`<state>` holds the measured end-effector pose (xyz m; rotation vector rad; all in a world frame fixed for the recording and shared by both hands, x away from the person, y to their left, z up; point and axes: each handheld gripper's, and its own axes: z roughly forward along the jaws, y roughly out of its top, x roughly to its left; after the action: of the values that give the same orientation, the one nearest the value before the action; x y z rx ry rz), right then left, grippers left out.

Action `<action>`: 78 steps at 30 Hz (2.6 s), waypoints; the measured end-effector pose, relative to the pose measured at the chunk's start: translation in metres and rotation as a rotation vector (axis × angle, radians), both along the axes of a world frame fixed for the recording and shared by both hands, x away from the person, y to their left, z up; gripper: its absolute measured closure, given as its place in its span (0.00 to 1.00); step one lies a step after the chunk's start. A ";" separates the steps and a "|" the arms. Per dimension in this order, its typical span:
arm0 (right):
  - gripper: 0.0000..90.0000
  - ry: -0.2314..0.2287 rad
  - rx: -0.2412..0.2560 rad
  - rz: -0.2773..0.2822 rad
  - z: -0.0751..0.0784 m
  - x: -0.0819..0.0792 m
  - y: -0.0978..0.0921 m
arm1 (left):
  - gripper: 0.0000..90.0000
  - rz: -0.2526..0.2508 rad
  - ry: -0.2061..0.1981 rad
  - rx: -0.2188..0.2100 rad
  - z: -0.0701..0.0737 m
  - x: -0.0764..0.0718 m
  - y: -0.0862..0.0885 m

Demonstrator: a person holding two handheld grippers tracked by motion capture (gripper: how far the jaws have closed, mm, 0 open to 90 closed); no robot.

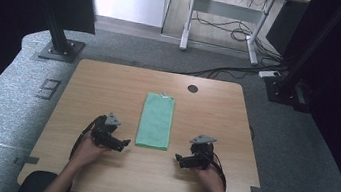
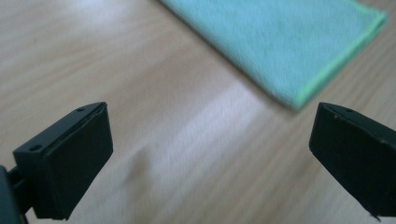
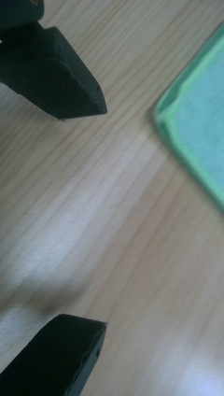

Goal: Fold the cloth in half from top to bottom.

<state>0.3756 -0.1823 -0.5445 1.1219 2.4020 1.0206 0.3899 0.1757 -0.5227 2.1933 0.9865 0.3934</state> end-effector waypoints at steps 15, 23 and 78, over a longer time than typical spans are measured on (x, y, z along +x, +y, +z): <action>0.03 -0.030 -0.005 0.026 0.016 0.027 0.043 | 0.00 -0.014 0.005 0.032 -0.012 0.038 -0.034; 0.04 -0.025 -0.053 0.008 0.007 0.036 0.052 | 0.01 -0.017 -0.001 0.084 -0.021 0.026 -0.040; 0.12 0.049 -0.035 0.127 0.000 -0.031 0.036 | 0.02 0.001 0.048 0.028 -0.025 0.020 -0.037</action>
<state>0.3449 -0.1463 -0.5446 1.0045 2.5482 0.9961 0.4104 0.1386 -0.5478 2.2367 1.0138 0.3591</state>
